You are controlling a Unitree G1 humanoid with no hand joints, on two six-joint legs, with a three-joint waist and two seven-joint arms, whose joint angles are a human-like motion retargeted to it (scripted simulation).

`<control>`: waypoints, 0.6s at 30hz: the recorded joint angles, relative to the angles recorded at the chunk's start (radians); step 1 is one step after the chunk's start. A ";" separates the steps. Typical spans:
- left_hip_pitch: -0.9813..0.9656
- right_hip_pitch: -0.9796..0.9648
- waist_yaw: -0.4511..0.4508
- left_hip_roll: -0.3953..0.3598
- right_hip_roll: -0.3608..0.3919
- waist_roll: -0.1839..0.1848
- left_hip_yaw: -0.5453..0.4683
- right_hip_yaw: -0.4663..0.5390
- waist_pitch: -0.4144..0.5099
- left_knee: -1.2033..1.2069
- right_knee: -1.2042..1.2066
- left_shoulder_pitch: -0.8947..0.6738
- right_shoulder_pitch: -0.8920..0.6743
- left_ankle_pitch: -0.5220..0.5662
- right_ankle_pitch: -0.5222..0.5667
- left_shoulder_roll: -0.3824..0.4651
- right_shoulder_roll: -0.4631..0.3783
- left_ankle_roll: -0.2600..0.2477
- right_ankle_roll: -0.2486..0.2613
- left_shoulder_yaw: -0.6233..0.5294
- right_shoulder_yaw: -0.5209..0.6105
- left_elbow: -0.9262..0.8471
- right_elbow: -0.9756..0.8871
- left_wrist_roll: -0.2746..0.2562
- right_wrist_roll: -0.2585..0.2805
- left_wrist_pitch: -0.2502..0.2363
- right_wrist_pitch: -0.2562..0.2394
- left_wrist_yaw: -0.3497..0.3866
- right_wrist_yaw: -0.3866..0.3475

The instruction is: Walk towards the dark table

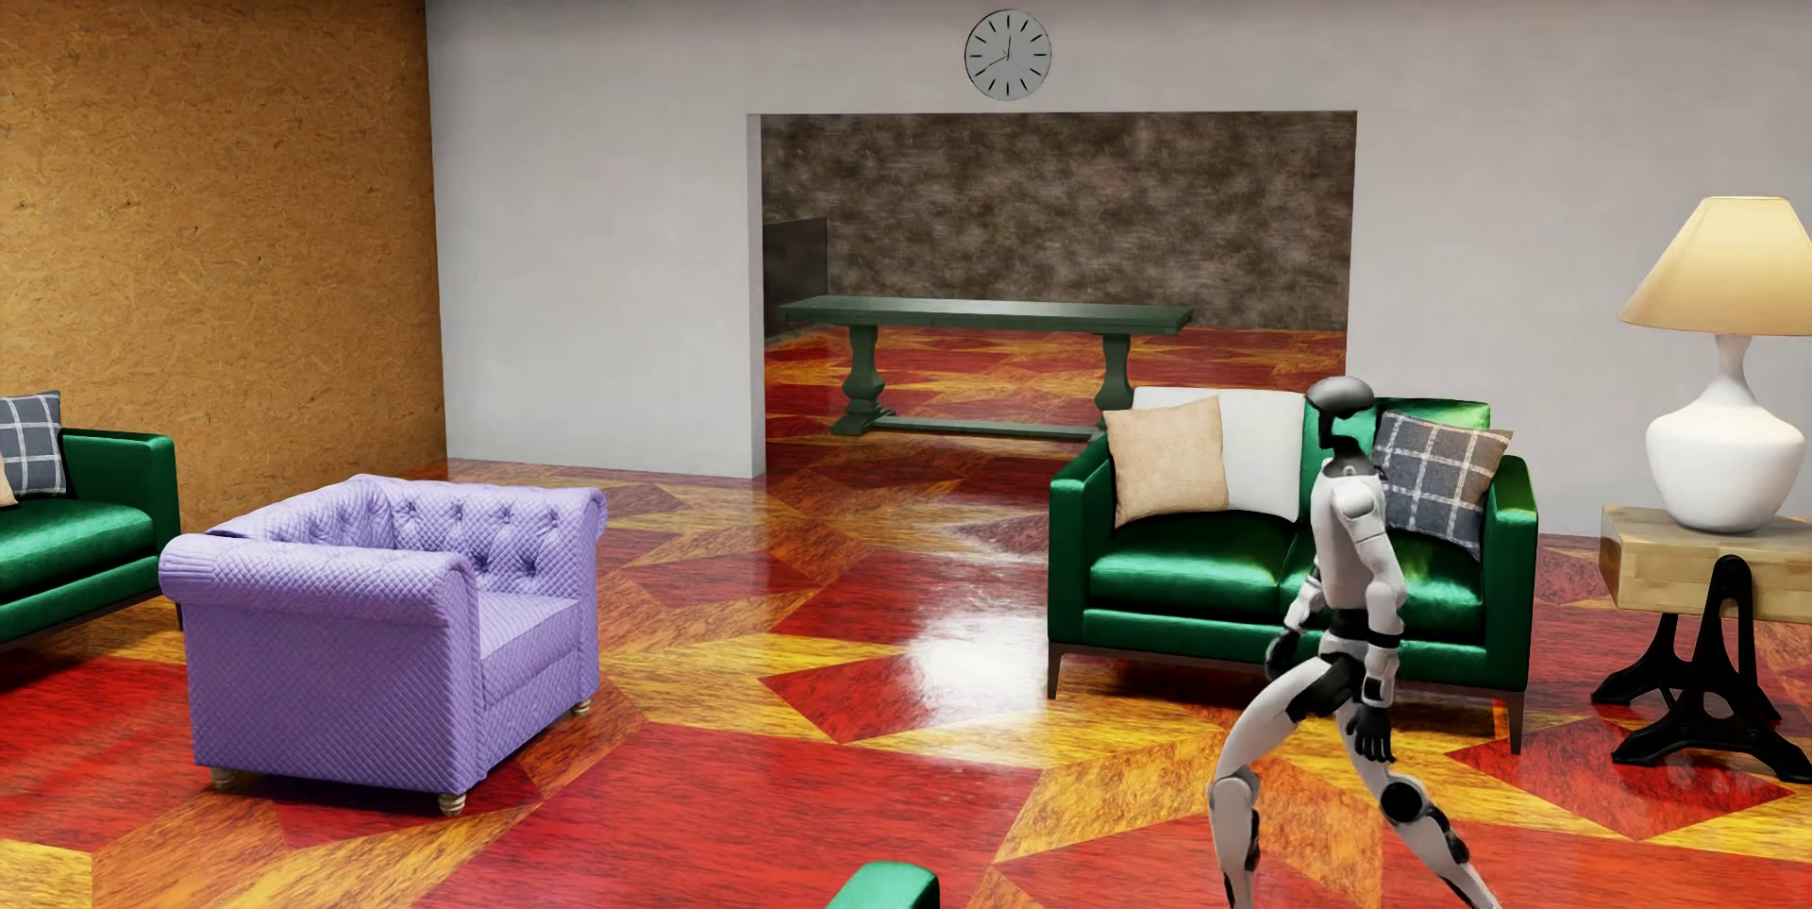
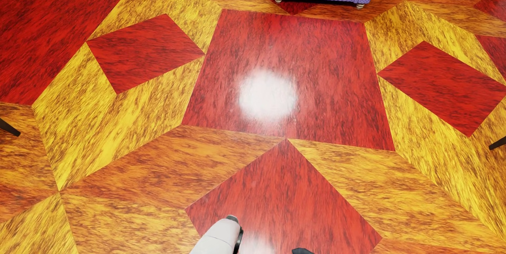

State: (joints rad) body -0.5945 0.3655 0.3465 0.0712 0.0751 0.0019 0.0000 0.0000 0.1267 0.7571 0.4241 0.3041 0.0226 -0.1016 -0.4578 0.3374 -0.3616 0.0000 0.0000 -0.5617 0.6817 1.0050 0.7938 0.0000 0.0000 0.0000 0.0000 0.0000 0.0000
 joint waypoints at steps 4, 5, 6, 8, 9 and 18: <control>0.125 -0.143 -0.065 -0.076 -0.063 -0.024 0.000 0.000 -0.007 0.122 0.457 -0.030 0.114 -0.146 0.516 -0.009 0.020 0.000 0.000 0.032 0.037 0.014 0.054 0.000 0.000 0.000 0.000 0.000 0.000; 0.163 -0.279 -0.096 -0.090 -0.066 -0.018 0.000 0.000 -0.011 0.117 0.689 -0.048 0.141 -0.187 0.529 -0.019 0.011 0.000 0.000 0.040 0.027 -0.016 0.037 0.000 0.000 0.000 0.000 0.000 0.000; 0.257 -0.376 -0.133 -0.096 -0.059 -0.007 0.000 0.000 0.000 0.077 0.849 -0.058 0.149 -0.208 0.512 -0.015 0.009 0.000 0.000 0.037 0.070 -0.045 0.071 0.000 0.000 0.000 0.000 0.000 0.000; 0.418 -0.581 -0.278 -0.094 -0.017 0.031 0.000 0.000 0.011 -0.035 0.892 -0.093 0.206 -0.217 0.513 -0.014 0.006 0.000 0.000 0.048 -0.002 -0.133 0.061 0.000 0.000 0.000 0.000 0.000 0.000; 0.526 -0.646 -0.340 -0.082 0.003 0.050 0.000 0.000 0.015 -0.108 0.762 -0.097 0.226 -0.224 0.575 -0.013 0.005 0.000 0.000 0.075 -0.010 -0.162 0.076 0.000 0.000 0.000 0.000 0.000 0.000; 0.929 -0.896 -0.556 0.010 0.059 0.141 0.000 0.000 -0.004 -0.066 0.220 -0.160 0.298 -0.131 0.689 -0.014 -0.009 0.000 0.000 0.173 0.099 -0.199 0.145 0.000 0.000 0.000 0.000 0.000 0.000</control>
State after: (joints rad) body 0.3344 -0.5308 -0.2098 0.0816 0.1343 0.1426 0.0000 0.0000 0.1225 0.6908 0.6439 0.1444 0.3210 -0.2323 0.2316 0.3233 -0.3704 0.0000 0.0000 -0.3886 0.7811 0.8064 0.9385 0.0000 0.0000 0.0000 0.0000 0.0000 0.0000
